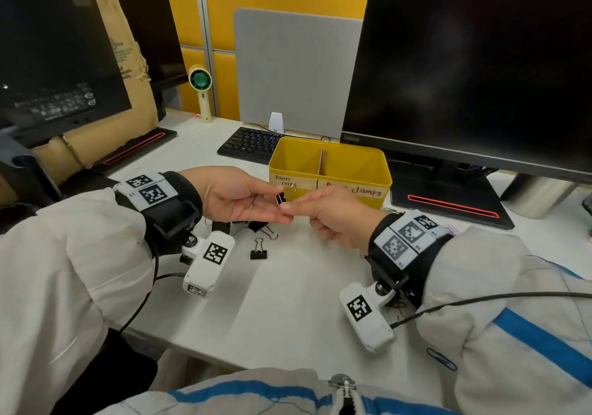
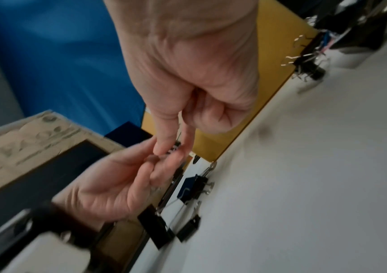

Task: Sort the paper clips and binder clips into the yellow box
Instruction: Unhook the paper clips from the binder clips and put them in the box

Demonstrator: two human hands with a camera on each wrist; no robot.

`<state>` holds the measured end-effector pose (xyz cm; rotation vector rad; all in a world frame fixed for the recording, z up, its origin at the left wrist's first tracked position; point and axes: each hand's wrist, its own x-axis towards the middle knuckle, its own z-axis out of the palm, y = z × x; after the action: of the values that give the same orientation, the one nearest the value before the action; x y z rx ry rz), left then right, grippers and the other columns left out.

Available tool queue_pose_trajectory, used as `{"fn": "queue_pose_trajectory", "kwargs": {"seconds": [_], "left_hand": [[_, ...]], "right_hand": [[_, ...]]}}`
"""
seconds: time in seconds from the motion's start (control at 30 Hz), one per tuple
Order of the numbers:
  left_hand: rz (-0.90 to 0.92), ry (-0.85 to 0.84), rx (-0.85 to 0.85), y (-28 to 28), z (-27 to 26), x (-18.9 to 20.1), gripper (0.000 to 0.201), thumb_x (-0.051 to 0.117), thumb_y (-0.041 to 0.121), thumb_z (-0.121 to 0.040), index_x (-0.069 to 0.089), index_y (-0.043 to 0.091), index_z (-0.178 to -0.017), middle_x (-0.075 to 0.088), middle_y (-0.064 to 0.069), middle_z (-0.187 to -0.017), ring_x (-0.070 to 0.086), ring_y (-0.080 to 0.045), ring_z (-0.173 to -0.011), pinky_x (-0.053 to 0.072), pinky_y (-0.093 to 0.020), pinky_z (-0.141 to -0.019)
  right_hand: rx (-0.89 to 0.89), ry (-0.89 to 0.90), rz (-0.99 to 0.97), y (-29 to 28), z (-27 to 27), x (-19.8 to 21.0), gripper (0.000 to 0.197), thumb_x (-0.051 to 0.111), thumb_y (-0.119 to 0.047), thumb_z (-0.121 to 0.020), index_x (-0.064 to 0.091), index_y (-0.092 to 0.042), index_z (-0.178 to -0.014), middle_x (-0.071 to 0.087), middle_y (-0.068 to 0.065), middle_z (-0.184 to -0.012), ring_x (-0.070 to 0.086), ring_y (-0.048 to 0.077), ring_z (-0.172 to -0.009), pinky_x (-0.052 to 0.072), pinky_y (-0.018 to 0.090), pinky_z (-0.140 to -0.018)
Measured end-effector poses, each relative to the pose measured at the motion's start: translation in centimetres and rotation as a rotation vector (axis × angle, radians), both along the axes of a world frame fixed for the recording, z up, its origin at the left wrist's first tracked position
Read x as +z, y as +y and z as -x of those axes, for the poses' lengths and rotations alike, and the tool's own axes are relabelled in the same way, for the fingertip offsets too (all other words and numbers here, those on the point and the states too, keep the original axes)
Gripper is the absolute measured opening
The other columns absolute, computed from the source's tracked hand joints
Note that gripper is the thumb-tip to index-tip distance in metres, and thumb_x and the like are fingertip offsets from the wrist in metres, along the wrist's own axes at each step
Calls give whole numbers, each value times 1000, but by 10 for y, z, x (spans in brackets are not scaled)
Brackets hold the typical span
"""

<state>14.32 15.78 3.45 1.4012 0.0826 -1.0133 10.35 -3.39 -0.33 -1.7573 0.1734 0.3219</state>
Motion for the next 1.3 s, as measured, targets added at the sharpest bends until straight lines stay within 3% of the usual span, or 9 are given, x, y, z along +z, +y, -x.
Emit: {"fn": "queue_pose_trajectory", "kwargs": {"seconds": [0.17,0.27,0.33,0.63,0.83,0.97,1.07,1.17,1.3], "left_hand": [[8,2,-6,-5,4,2,31,53,19,-97,60,-4,-117,65,-32,-121,75,-34,-94,63,-33,-73],[-96,-58,13,-6,4,1,37,42,21,-106,58,-9,-122,67,-30,-118,75,-32,-92,64,-32,-66],[-203,-177,42,-10,7,1,32,44,17,-106,59,-7,-121,72,-26,-110,76,-28,-89,64,-31,-65],[-294,-467,196,-17,9,-1,19,72,3,-88,71,4,-106,77,-18,-92,75,-20,-77,61,-29,-72],[-250,-543,225,-20,14,-7,24,82,0,-73,78,8,-95,78,-12,-92,77,-23,-84,62,-30,-77],[-150,-558,264,-20,15,-11,27,77,-8,-77,77,7,-100,77,-12,-98,76,-23,-87,62,-27,-74],[-156,-601,183,-21,18,-12,33,75,-9,-78,76,9,-105,78,-9,-99,76,-22,-92,62,-29,-81],[-187,-610,172,-23,19,-14,32,77,-8,-77,73,6,-105,77,-13,-101,75,-25,-94,62,-31,-81],[-184,-615,218,-23,22,-16,25,79,-6,-76,72,6,-96,77,-14,-96,75,-26,-89,63,-30,-76]], "right_hand": [[-33,-210,155,5,2,-4,20,83,-21,-80,78,-5,-90,54,-14,-43,45,0,-40,34,16,-43],[-3,-320,186,4,2,-2,7,81,-16,-82,78,-9,-82,70,-4,-70,64,4,-76,45,22,-68],[20,-342,199,3,2,-2,5,80,-15,-82,78,-11,-80,72,0,-81,63,8,-90,46,24,-76],[29,-327,213,-4,6,-2,8,80,-20,-82,80,-13,-85,74,3,-98,59,5,-97,41,18,-72],[11,-361,223,-3,8,-1,9,83,-21,-80,78,-14,-79,74,-2,-90,60,1,-89,41,18,-71],[-53,-197,104,-6,10,3,28,86,-36,-75,70,-15,-85,48,-12,-51,41,5,-49,32,20,-48],[-56,-59,-107,-12,12,9,37,73,-43,-86,70,-16,-111,32,-6,-56,25,9,-47,23,21,-41],[-102,-161,-4,-14,13,11,24,71,-35,-90,76,-15,-102,35,-2,-56,26,12,-48,24,23,-43],[-124,-184,116,-16,14,9,27,72,-40,-88,76,-14,-95,36,0,-58,28,14,-50,28,22,-42]]}}
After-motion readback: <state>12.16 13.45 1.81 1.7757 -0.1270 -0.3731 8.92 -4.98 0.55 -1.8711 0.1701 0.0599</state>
